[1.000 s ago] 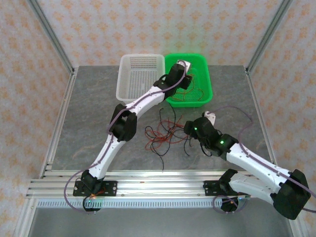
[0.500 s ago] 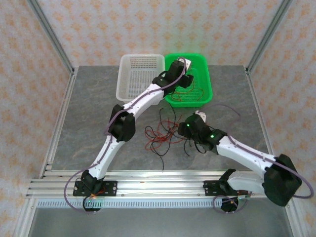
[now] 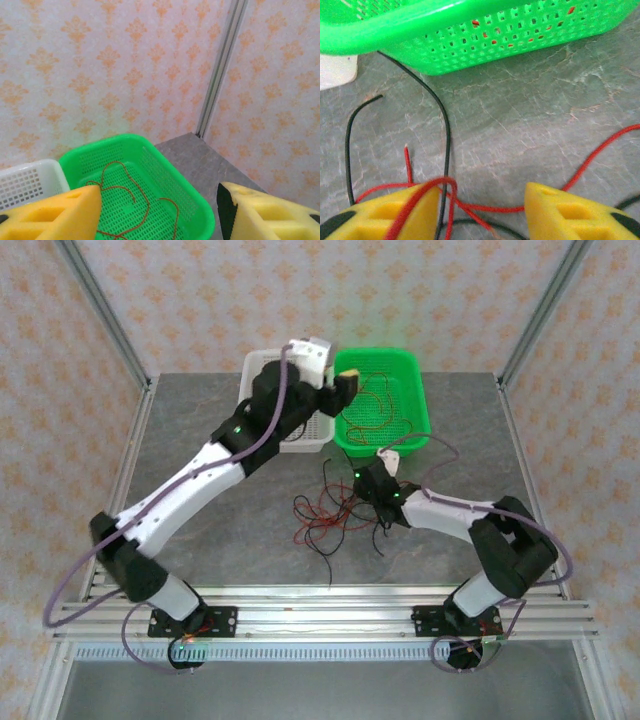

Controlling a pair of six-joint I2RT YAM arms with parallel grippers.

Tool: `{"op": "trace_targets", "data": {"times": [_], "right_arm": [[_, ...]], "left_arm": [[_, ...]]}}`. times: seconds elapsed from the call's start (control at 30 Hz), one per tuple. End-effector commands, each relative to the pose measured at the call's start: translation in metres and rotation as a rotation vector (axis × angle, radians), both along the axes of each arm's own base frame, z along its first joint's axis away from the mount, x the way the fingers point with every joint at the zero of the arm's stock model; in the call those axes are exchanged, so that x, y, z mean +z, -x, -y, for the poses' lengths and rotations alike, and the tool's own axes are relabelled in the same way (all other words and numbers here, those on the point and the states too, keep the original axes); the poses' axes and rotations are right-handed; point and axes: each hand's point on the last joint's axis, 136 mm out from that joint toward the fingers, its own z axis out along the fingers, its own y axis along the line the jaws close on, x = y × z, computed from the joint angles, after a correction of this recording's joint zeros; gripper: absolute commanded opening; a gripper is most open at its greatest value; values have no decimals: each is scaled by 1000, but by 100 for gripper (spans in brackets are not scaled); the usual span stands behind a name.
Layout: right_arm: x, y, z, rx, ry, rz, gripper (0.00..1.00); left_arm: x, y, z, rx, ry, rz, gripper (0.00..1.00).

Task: Untangle the cables

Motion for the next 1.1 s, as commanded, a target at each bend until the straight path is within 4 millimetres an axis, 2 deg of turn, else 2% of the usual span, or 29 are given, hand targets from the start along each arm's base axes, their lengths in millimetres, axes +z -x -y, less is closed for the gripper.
{"op": "trace_targets", "data": {"times": [0.0, 0.17, 0.23, 0.37, 0.4, 0.43, 0.53, 0.6, 0.77, 0.9, 1.07], "right_arm": [[14, -25, -9, -33, -16, 82, 44], [13, -39, -18, -30, -1, 95, 41], [12, -43, -19, -36, 10, 91, 33], [15, -46, -19, -37, 20, 98, 5], [20, -47, -19, -30, 27, 105, 0], [26, -47, -19, -21, 31, 115, 0], [60, -45, -20, 21, 27, 177, 0], [91, -41, -22, 75, 17, 234, 0], [158, -25, -34, 249, -5, 333, 0], [204, -12, -42, 349, -51, 387, 0], [254, 1, -47, 413, -110, 439, 0]], "left_arm": [[-42, 6, -7, 17, 20, -39, 62], [-64, 31, -28, 34, 32, -39, 62], [-72, 38, -34, 40, 42, -40, 62], [-80, 53, -39, 21, 65, -26, 61], [-83, 57, -41, 18, 67, -22, 61], [-86, 60, -43, 16, 69, -18, 61], [-97, 71, -50, 14, 76, -9, 60], [-106, 78, -54, 10, 82, -7, 60], [-132, 88, -52, -25, 78, -12, 59], [-143, 91, -31, -98, 50, 28, 59], [-145, 91, 4, -212, 52, 119, 59]]}}
